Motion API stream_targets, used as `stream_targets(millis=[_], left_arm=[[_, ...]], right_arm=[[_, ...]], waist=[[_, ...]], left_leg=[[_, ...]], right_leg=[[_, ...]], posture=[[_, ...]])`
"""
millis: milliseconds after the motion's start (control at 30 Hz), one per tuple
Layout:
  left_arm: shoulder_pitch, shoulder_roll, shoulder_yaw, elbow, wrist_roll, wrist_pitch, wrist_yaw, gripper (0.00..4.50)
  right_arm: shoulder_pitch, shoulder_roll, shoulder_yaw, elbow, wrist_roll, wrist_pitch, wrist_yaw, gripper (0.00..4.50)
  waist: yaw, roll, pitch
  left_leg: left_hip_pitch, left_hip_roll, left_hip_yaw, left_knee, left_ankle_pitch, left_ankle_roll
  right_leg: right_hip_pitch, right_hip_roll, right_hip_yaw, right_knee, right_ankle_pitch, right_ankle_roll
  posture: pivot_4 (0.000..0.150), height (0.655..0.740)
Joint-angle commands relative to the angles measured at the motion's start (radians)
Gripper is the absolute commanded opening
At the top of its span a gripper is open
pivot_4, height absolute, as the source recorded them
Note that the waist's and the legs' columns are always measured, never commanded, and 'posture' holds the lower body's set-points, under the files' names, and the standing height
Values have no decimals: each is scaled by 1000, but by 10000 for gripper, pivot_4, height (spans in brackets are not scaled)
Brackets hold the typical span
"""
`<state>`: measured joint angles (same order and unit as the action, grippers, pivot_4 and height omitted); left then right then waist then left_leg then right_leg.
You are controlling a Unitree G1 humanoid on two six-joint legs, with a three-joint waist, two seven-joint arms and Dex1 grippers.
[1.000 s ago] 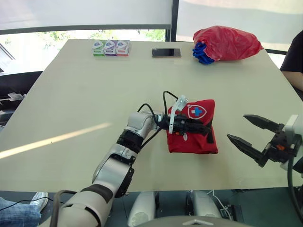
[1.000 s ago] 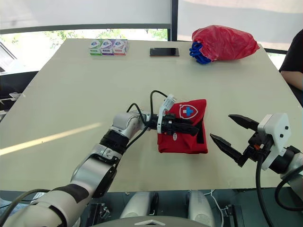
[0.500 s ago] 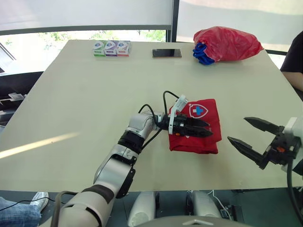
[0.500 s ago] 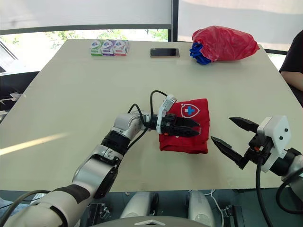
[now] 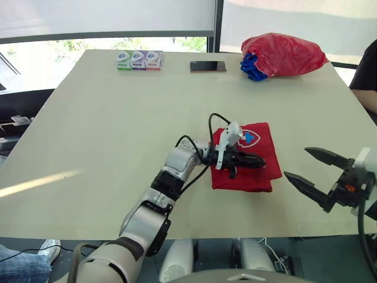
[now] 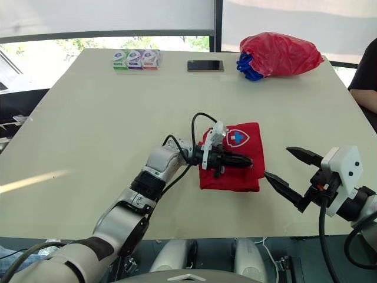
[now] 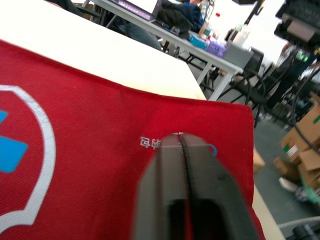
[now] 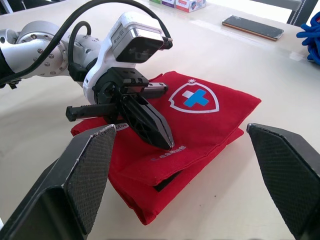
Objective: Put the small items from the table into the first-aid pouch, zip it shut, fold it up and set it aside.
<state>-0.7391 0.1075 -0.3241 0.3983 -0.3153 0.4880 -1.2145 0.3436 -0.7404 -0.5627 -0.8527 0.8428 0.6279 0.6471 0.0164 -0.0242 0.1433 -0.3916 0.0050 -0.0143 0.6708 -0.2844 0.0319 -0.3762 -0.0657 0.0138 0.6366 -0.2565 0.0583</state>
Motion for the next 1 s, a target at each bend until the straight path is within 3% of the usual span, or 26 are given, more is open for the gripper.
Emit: stream_targets(millis=[33,333,567,833,1000], left_arm=[[-11,-6,-29,-37,50,-85,19,798],[-100,-15,-155,35,249,-324,34,798],[-144,-29,-257,147,362,-298,10,798],[-144,-37,-283,209,421,-312,4,798],[-152,-45,-220,172,379,-309,7,798]], right_arm=[[7,-6,-23,-27,12,-22,2,45000],[88,-16,-105,-17,-3,-35,51,45000],[169,-9,-171,-21,3,-42,87,45000],[277,-12,-213,1,-38,-34,130,45000],[268,-11,-206,8,-40,-43,138,45000]], waist=[[-1,0,0],[0,0,0],[-2,0,0],[-1,1,-3],[-2,2,-6]], left_leg=[[0,0,0,0,0,0],[-1,-2,0,0,0,0],[0,-1,0,0,0,1],[0,-1,0,0,-1,2],[0,-1,0,0,-1,2]], right_leg=[[0,0,0,0,0,0],[0,0,-1,0,0,0],[0,1,0,-1,0,0],[1,1,1,-1,-1,1],[1,1,1,0,-1,1]], posture=[[1500,7400],[1500,7400],[1500,7400],[1500,7400],[1500,7400]])
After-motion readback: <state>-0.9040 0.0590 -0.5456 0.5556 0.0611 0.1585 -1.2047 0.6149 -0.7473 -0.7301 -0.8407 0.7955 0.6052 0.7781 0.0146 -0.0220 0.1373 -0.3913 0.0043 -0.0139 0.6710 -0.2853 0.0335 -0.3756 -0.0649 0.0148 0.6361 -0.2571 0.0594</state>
